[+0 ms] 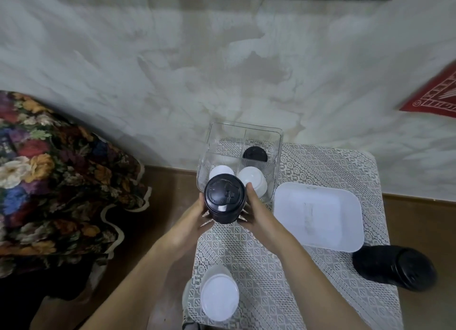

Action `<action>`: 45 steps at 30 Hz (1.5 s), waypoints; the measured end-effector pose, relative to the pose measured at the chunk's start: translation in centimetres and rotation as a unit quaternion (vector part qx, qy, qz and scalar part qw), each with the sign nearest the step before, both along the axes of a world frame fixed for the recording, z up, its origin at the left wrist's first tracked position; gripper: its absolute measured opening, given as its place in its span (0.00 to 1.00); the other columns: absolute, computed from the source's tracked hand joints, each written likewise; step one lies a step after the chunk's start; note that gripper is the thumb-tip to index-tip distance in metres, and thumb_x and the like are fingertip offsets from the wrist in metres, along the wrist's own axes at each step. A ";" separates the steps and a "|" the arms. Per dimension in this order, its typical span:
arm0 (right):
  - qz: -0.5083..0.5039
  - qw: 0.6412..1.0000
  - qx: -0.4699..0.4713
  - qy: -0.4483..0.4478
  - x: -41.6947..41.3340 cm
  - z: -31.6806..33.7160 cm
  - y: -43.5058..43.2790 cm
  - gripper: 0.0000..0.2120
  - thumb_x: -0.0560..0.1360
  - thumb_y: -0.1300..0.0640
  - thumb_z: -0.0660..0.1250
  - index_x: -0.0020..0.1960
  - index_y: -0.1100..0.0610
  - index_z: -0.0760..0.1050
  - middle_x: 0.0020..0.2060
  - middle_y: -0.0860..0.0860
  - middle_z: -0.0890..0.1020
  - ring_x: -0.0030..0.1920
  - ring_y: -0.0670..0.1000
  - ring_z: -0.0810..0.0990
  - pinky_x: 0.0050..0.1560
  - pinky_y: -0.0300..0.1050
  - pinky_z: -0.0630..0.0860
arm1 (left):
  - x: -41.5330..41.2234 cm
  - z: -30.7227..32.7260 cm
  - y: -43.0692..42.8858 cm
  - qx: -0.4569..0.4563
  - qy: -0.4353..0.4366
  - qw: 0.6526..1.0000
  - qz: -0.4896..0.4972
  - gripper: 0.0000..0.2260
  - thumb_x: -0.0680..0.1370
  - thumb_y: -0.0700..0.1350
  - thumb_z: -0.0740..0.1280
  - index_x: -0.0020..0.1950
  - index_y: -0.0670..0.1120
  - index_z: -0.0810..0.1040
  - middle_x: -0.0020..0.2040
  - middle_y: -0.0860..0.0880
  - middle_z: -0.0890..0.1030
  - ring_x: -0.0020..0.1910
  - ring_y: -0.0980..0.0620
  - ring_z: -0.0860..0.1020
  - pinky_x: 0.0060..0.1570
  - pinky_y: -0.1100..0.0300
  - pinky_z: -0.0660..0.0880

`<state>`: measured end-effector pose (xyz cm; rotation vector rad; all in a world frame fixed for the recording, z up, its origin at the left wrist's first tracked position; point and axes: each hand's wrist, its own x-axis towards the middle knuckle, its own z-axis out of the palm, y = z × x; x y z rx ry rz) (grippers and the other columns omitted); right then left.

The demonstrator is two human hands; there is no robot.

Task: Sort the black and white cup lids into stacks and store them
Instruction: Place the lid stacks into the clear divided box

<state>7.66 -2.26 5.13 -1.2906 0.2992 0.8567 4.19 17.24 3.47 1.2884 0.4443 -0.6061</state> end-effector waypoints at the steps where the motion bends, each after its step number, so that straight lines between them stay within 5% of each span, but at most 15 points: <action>1: -0.002 1.000 0.010 0.003 0.2 0.2 -0.2 0.29 0.67 0.24 0.60 0.63 0.36 0.75 0.65 0.44 0.79 0.71 0.48 0.75 0.75 0.52 0.70 | 0.3 0.3 -0.1 0.004 0.002 1.000 -0.004 0.45 0.64 0.81 0.66 0.75 0.58 0.74 0.74 0.54 0.76 0.74 0.53 0.72 0.76 0.49 0.65; 7: 0.000 0.999 0.041 0.001 1.3 1.4 -2.3 0.44 0.63 0.25 0.65 0.75 0.44 0.69 0.74 0.49 0.73 0.75 0.50 0.70 0.79 0.55 0.65 | 2.8 0.2 -0.2 0.054 0.025 0.998 -0.009 0.29 0.76 0.76 0.62 0.72 0.64 0.75 0.77 0.51 0.72 0.74 0.51 0.73 0.76 0.47 0.67; 14: -0.026 0.998 0.052 -0.031 4.3 3.1 -3.8 0.36 0.67 0.25 0.69 0.71 0.37 0.74 0.71 0.46 0.77 0.73 0.51 0.73 0.76 0.57 0.69 | 5.3 2.7 -3.2 0.036 -0.014 0.999 -0.022 0.25 0.75 0.78 0.59 0.70 0.74 0.71 0.77 0.51 0.69 0.73 0.47 0.73 0.76 0.46 0.66; 17: -0.039 0.997 0.058 -0.031 5.7 3.2 -3.8 0.34 0.67 0.26 0.70 0.70 0.38 0.75 0.71 0.50 0.77 0.73 0.53 0.73 0.74 0.59 0.72 | 6.9 3.1 -3.7 0.022 -0.009 0.999 -0.021 0.15 0.76 0.74 0.59 0.61 0.78 0.75 0.76 0.53 0.70 0.73 0.50 0.71 0.76 0.48 0.66; 25: -0.076 0.995 0.030 -0.055 10.8 3.6 -0.3 0.49 0.58 0.21 0.73 0.73 0.42 0.74 0.70 0.48 0.78 0.72 0.49 0.75 0.75 0.53 0.71 | 13.8 3.5 0.0 -0.036 -0.003 0.999 -0.006 0.40 0.71 0.75 0.65 0.78 0.57 0.68 0.77 0.51 0.71 0.75 0.48 0.70 0.78 0.47 0.63; 27: -0.083 0.995 0.029 -0.052 12.0 3.9 1.0 0.46 0.61 0.23 0.72 0.73 0.43 0.74 0.70 0.49 0.79 0.72 0.49 0.75 0.75 0.53 0.71 | 15.3 3.7 1.4 -0.055 0.013 0.998 -0.033 0.43 0.72 0.77 0.59 0.81 0.55 0.65 0.79 0.50 0.68 0.78 0.48 0.67 0.80 0.45 0.58; 31: -0.102 0.993 0.029 -0.052 14.4 4.5 3.3 0.36 0.68 0.30 0.66 0.72 0.45 0.75 0.68 0.49 0.80 0.70 0.49 0.77 0.73 0.53 0.73 | 18.1 3.6 4.3 -0.075 0.004 0.994 -0.075 0.55 0.61 0.81 0.68 0.82 0.55 0.62 0.80 0.51 0.66 0.78 0.48 0.67 0.80 0.46 0.59; 34: -0.109 0.992 0.027 -0.057 15.7 4.3 4.5 0.31 0.73 0.32 0.65 0.72 0.43 0.75 0.68 0.47 0.81 0.71 0.49 0.76 0.73 0.55 0.73 | 19.8 3.4 5.3 -0.084 0.013 0.993 -0.082 0.51 0.63 0.78 0.70 0.81 0.56 0.63 0.79 0.49 0.68 0.77 0.48 0.68 0.78 0.48 0.63; 37: -0.128 0.989 0.006 -0.072 16.5 4.0 5.1 0.20 0.81 0.37 0.61 0.69 0.41 0.78 0.66 0.44 0.82 0.70 0.47 0.76 0.74 0.55 0.72 | 20.9 3.2 5.3 -0.073 0.009 0.995 -0.064 0.31 0.74 0.70 0.60 0.74 0.59 0.70 0.77 0.48 0.71 0.75 0.47 0.71 0.78 0.48 0.64; 39: -0.131 0.988 0.004 -0.078 16.9 3.5 5.2 0.17 0.84 0.41 0.59 0.68 0.42 0.78 0.65 0.44 0.82 0.70 0.47 0.77 0.74 0.56 0.71 | 21.3 2.9 4.9 -0.065 0.011 0.996 -0.058 0.28 0.74 0.68 0.58 0.72 0.59 0.72 0.75 0.48 0.74 0.74 0.47 0.72 0.78 0.48 0.64; 41: -0.127 0.989 0.000 -0.078 17.1 2.9 5.2 0.20 0.83 0.38 0.59 0.70 0.43 0.77 0.66 0.44 0.82 0.70 0.46 0.76 0.75 0.56 0.70 | 21.4 2.4 4.5 -0.069 0.011 0.996 -0.049 0.31 0.74 0.68 0.59 0.75 0.57 0.71 0.75 0.48 0.73 0.74 0.47 0.72 0.78 0.48 0.64; 45: -0.114 0.990 0.017 -0.076 17.3 1.8 4.7 0.40 0.70 0.23 0.65 0.75 0.42 0.72 0.71 0.44 0.78 0.74 0.45 0.73 0.76 0.52 0.69 | 21.5 2.0 3.3 -0.055 0.004 0.998 -0.036 0.33 0.72 0.67 0.60 0.76 0.56 0.69 0.74 0.51 0.72 0.74 0.50 0.70 0.73 0.55 0.67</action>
